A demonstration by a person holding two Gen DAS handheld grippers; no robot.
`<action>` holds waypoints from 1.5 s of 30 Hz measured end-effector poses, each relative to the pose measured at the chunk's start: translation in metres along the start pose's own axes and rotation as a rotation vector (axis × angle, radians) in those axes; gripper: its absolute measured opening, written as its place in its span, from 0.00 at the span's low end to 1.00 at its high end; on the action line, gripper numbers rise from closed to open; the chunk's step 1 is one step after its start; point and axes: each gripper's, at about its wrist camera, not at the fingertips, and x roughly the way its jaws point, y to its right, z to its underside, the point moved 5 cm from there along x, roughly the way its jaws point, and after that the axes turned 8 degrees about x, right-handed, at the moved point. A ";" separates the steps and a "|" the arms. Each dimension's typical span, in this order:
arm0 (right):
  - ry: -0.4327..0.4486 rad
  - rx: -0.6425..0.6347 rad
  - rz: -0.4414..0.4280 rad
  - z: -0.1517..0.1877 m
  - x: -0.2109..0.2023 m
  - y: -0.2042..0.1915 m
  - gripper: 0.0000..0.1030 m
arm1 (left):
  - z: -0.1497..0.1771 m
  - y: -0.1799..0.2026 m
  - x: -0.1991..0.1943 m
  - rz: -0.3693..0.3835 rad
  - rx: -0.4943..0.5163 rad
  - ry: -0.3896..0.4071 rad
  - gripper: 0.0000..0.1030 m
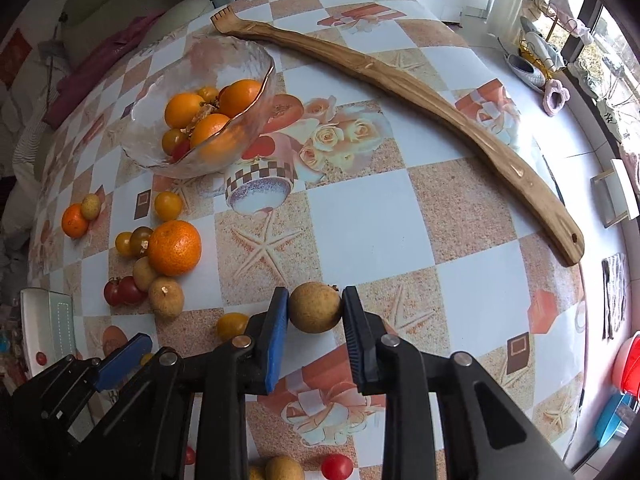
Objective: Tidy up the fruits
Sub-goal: 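Grasp a yellow cherry tomato with the left tool while the right tool holds the kiwi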
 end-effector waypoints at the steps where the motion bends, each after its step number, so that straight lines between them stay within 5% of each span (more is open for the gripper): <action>1: 0.000 0.000 -0.004 0.002 -0.002 0.000 0.28 | 0.001 -0.001 -0.003 0.007 0.004 0.006 0.21; 14: 0.009 0.049 -0.044 0.030 -0.032 0.003 0.28 | 0.014 -0.021 -0.041 0.057 -0.015 0.068 0.21; 25: -0.015 0.059 -0.051 0.049 -0.035 0.006 0.28 | 0.019 -0.033 -0.031 0.035 -0.041 0.060 0.22; 27: -0.017 0.061 -0.050 0.051 -0.037 0.007 0.28 | 0.017 -0.030 -0.018 0.044 -0.037 0.039 0.33; 28: -0.017 0.061 -0.051 0.052 -0.037 0.007 0.28 | 0.015 -0.029 -0.013 0.041 -0.040 0.034 0.58; 29: -0.017 0.061 -0.051 0.053 -0.038 0.007 0.28 | 0.015 -0.029 -0.010 0.028 -0.044 0.043 0.69; 39: -0.031 0.087 -0.054 0.063 -0.041 0.022 0.28 | -0.004 -0.015 0.013 0.013 -0.038 0.037 0.67; 42: -0.031 0.095 -0.053 0.065 -0.044 0.027 0.28 | -0.009 -0.009 0.018 -0.019 -0.025 0.023 0.53; 44: -0.030 0.102 -0.053 0.065 -0.045 0.030 0.28 | -0.010 -0.003 0.018 -0.046 0.002 0.031 0.29; 45: -0.030 0.106 -0.053 0.065 -0.046 0.031 0.28 | -0.011 -0.001 0.017 -0.040 0.010 0.034 0.25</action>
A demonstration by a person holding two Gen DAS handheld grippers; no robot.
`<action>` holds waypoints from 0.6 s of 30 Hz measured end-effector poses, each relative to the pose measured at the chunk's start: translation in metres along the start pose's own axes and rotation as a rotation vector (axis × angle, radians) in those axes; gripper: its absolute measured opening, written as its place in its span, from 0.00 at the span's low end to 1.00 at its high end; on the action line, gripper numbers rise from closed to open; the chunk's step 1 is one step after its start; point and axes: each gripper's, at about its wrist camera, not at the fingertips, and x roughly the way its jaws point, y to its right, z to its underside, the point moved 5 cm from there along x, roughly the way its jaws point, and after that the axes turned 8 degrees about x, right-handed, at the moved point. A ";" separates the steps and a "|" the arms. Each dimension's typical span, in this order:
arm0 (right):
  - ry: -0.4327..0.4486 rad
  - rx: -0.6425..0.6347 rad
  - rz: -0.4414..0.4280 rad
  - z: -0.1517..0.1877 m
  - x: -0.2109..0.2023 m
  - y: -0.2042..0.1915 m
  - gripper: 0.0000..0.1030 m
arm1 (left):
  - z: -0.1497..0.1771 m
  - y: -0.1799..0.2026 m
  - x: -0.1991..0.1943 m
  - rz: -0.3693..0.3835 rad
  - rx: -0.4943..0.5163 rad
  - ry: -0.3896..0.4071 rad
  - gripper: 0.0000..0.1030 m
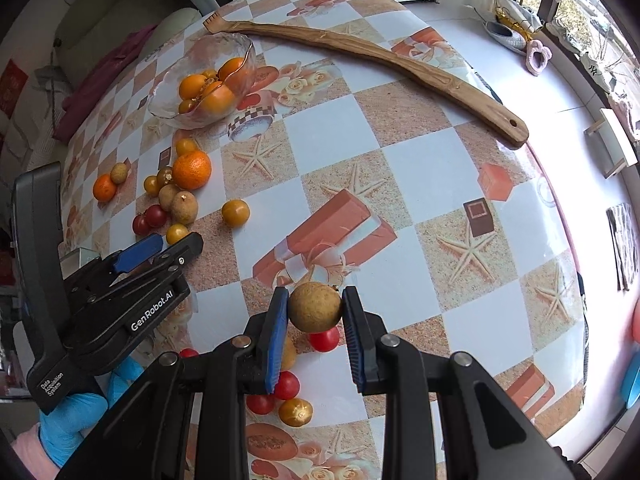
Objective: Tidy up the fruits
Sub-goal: 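Grasp a yellow cherry tomato with the left tool while the right tool holds the kiwi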
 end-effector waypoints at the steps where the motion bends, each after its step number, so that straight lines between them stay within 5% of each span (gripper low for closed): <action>1: 0.002 0.003 0.001 0.000 -0.001 0.001 0.28 | 0.000 0.000 0.000 0.004 -0.003 -0.001 0.23; 6: 0.012 -0.008 -0.012 -0.001 -0.007 -0.005 0.28 | 0.007 -0.008 -0.012 0.072 -0.054 0.010 0.23; 18: -0.006 -0.121 -0.067 0.007 -0.009 -0.063 0.28 | 0.044 -0.074 -0.078 0.041 -0.178 0.082 0.23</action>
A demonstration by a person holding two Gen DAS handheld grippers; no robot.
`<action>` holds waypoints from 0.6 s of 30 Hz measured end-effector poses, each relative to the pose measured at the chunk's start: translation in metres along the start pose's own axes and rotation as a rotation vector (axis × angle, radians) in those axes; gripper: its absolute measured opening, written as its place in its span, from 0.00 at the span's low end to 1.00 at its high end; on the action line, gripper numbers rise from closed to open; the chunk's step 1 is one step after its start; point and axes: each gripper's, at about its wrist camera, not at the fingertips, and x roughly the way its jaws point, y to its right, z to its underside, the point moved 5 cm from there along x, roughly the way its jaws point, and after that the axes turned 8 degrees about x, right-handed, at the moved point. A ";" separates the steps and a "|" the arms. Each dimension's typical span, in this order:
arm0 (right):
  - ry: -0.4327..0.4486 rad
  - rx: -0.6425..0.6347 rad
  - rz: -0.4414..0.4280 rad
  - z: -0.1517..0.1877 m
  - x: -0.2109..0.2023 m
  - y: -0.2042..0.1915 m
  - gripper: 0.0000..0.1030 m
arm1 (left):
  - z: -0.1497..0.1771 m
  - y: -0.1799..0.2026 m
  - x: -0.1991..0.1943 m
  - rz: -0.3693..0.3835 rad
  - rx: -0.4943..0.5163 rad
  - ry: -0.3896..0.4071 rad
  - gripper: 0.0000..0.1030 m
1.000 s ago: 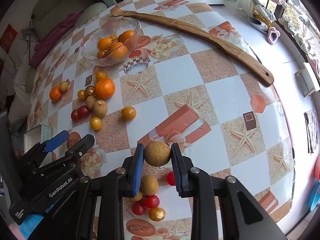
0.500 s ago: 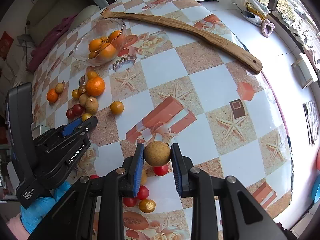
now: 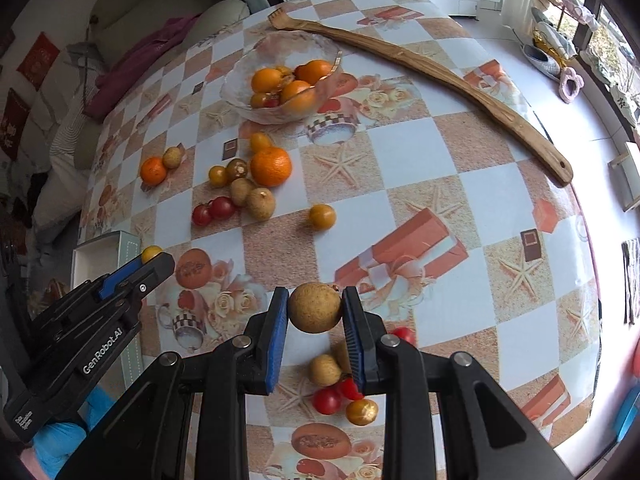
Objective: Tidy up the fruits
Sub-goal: 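Grasp a yellow cherry tomato with the left tool while the right tool holds the kiwi, then carry the yellow tomato and kiwi over the white tray and open both tools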
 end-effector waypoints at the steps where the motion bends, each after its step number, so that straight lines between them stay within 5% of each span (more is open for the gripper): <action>1: -0.004 -0.015 -0.006 0.001 0.001 -0.009 0.28 | 0.003 -0.009 -0.005 -0.008 -0.012 0.002 0.23; 12: -0.078 -0.198 -0.102 0.024 0.027 -0.122 0.29 | 0.066 -0.130 -0.040 -0.169 -0.176 -0.024 0.23; 18: -0.130 -0.272 -0.156 0.040 0.047 -0.183 0.28 | 0.072 -0.184 -0.039 -0.225 -0.207 -0.010 0.23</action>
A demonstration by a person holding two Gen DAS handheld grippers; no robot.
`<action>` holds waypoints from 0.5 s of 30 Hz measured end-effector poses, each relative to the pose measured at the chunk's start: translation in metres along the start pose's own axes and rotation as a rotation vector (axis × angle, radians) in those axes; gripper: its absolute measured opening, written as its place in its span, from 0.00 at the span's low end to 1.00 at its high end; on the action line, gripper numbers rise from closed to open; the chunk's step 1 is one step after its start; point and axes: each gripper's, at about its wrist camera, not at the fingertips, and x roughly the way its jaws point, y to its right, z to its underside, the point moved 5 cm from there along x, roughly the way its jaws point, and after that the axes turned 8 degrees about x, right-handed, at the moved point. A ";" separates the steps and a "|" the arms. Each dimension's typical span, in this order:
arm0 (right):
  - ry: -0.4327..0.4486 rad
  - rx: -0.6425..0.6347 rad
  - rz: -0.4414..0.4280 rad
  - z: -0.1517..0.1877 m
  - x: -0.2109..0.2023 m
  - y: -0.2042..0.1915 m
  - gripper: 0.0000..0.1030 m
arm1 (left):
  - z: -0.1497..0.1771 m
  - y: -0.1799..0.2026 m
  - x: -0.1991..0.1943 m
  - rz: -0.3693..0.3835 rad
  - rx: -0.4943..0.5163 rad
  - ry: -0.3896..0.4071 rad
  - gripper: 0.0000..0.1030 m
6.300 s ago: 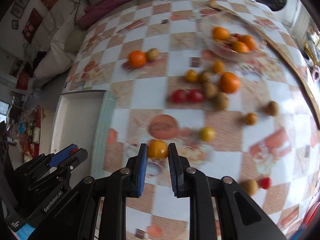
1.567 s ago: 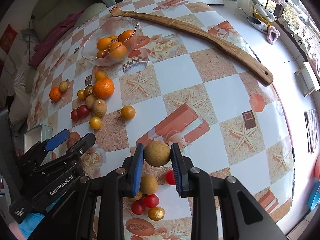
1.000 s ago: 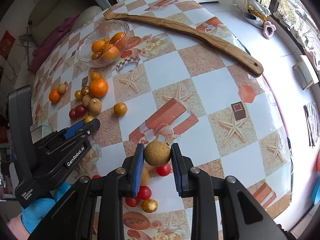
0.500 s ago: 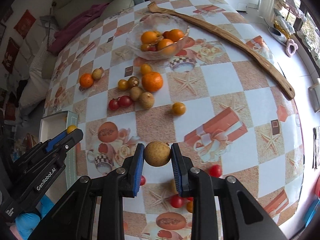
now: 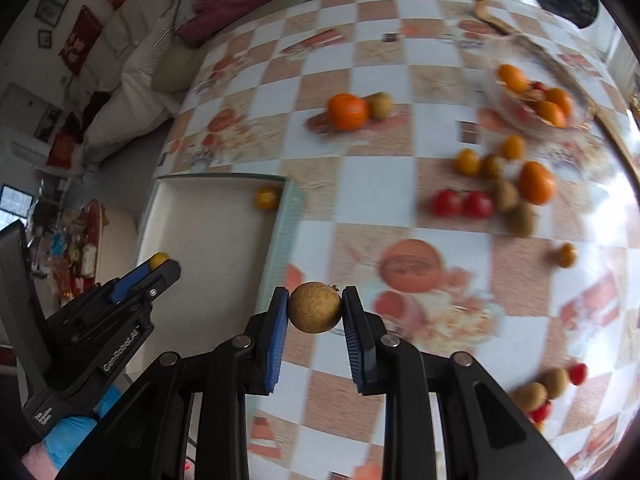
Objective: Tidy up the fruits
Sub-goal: 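Carry the yellow tomato and kiwi over the white tray and open both tools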
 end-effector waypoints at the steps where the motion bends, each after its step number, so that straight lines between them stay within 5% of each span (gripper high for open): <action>1: -0.010 -0.012 -0.009 -0.001 0.006 -0.010 0.28 | -0.004 -0.006 0.006 -0.002 0.000 0.001 0.23; 15: -0.137 -0.133 0.025 0.001 0.085 -0.069 0.29 | -0.020 -0.034 0.070 -0.009 0.048 -0.078 0.24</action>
